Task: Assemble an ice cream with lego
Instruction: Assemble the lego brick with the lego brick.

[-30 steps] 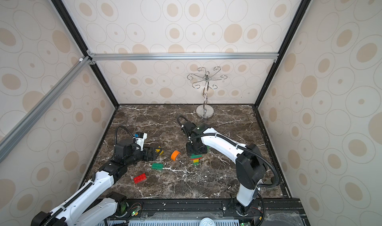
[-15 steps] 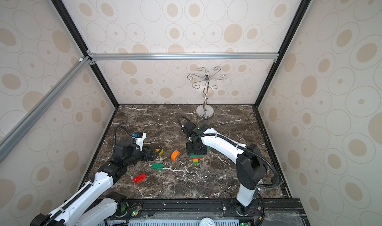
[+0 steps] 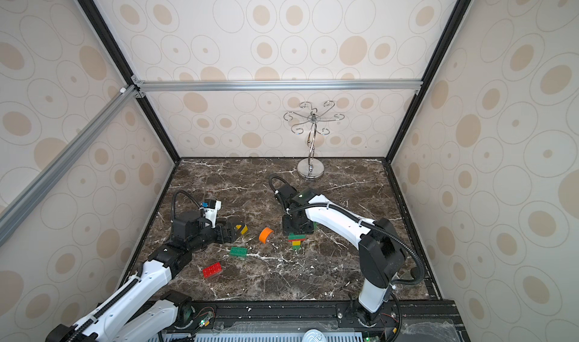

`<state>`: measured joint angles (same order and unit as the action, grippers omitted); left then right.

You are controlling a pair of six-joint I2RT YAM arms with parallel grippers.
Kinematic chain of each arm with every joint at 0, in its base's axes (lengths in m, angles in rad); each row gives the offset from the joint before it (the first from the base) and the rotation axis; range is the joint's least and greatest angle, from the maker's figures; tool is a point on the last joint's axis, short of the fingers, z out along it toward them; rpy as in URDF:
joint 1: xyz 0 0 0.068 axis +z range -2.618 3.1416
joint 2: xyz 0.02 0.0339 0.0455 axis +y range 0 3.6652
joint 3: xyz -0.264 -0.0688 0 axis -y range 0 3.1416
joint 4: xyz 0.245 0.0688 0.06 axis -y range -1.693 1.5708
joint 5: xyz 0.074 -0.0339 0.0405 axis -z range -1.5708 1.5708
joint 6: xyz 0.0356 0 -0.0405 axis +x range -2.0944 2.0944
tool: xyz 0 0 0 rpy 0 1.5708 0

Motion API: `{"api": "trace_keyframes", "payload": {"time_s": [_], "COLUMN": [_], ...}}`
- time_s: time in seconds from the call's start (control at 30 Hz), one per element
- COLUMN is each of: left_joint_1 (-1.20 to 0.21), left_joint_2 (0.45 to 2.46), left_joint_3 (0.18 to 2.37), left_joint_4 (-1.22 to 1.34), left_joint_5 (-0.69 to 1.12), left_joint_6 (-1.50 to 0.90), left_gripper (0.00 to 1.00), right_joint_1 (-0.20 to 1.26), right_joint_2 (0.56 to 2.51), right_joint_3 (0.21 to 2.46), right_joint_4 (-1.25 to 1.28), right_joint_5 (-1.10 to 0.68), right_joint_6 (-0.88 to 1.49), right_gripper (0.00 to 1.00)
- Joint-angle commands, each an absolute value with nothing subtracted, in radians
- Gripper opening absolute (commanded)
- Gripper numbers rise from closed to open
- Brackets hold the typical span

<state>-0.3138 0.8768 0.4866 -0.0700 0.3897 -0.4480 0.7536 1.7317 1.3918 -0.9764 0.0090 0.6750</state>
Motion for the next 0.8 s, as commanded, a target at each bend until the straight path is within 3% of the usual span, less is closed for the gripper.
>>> {"api": "trace_keyframes", "payload": {"time_s": [0.0,0.77], "left_joint_1": [-0.308,-0.308], "left_joint_2": [0.859,0.847], "left_joint_3": [0.492,0.492], "left_joint_4": [-0.086,-0.089], "left_joint_5": [0.377,0.368], "left_joint_6": [-0.446,-0.447], "left_gripper": [1.00,1.00], "right_joint_1": [0.780,0.795], "right_joint_2": [1.821,1.741], "right_joint_3": [1.320,1.352], "right_joint_4": [-1.026,-1.035], "right_joint_5": [-0.028,0.000], "right_joint_6": [0.698,0.696], "right_gripper": [0.67,0.92]}}
